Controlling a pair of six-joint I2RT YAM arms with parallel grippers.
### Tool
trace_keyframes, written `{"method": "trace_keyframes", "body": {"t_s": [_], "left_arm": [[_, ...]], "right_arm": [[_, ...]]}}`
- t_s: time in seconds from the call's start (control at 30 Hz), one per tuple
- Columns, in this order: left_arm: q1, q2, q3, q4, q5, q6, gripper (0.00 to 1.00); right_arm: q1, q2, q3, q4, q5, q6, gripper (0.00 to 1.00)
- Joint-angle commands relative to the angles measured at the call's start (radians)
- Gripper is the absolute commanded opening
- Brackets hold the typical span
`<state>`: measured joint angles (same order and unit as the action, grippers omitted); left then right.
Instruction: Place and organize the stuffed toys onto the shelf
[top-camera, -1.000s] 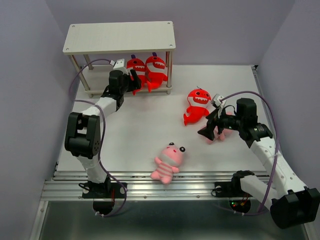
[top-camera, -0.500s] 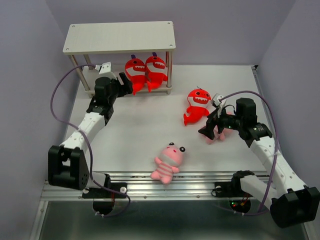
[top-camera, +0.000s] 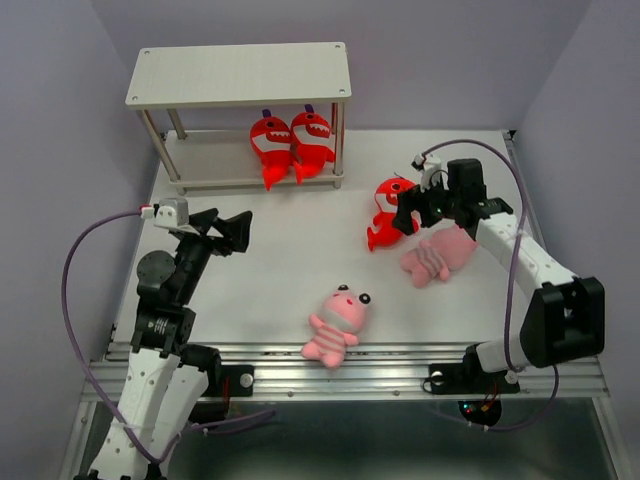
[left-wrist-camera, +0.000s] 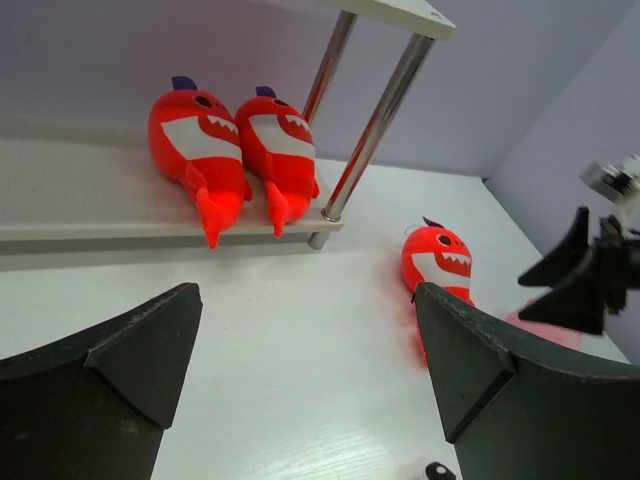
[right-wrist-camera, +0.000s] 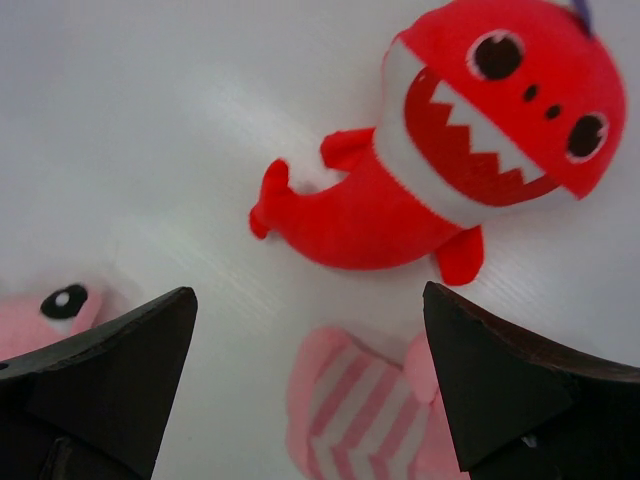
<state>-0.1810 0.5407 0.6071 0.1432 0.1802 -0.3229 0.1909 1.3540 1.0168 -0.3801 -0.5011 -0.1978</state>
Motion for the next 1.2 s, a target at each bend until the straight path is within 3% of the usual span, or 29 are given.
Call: {"method": "trace_keyframes", "body": {"t_s": [0.0, 0.17, 0.47, 0.6, 0.73, 0.83, 1.0, 1.17], "left_arm": [[0.005, -0.100, -0.049, -0.020, 0.042, 0.022, 0.99], [0.003, -0.142, -0.076, -0.028, 0.074, 0.039, 0.99], [0.003, -0.153, -0.081, -0.047, 0.088, 0.041, 0.99], [0.005, -0.145, -0.086, -0.027, 0.134, 0.033, 0.99], [0.003, -0.105, -0.121, 0.086, 0.331, -0.026, 0.99], [0.003, -0.032, -0.127, 0.142, 0.421, -0.094, 0.99], [-0.047, 0.088, -0.139, 0.200, 0.449, -0.185, 0.99], [-0.329, 0.156, -0.145, 0.289, 0.197, -0.234, 0.99]], "right_arm": [[-0.005, 0.139, 0.158, 0.084, 0.197, 0.126, 1.00], [-0.015, 0.328, 0.288, 0.124, 0.340, 0.189, 1.00], [-0.042, 0.510, 0.376, 0.204, 0.297, 0.152, 0.94], [-0.062, 0.557, 0.378, 0.211, 0.231, 0.129, 0.71], [-0.103, 0.547, 0.359, 0.210, 0.115, 0.129, 0.21], [-0.125, 0.492, 0.326, 0.213, 0.063, 0.130, 0.06], [-0.165, 0.363, 0.264, 0.216, -0.016, 0.173, 0.01], [-0.174, 0.194, 0.163, 0.216, -0.088, 0.273, 0.01]]}}
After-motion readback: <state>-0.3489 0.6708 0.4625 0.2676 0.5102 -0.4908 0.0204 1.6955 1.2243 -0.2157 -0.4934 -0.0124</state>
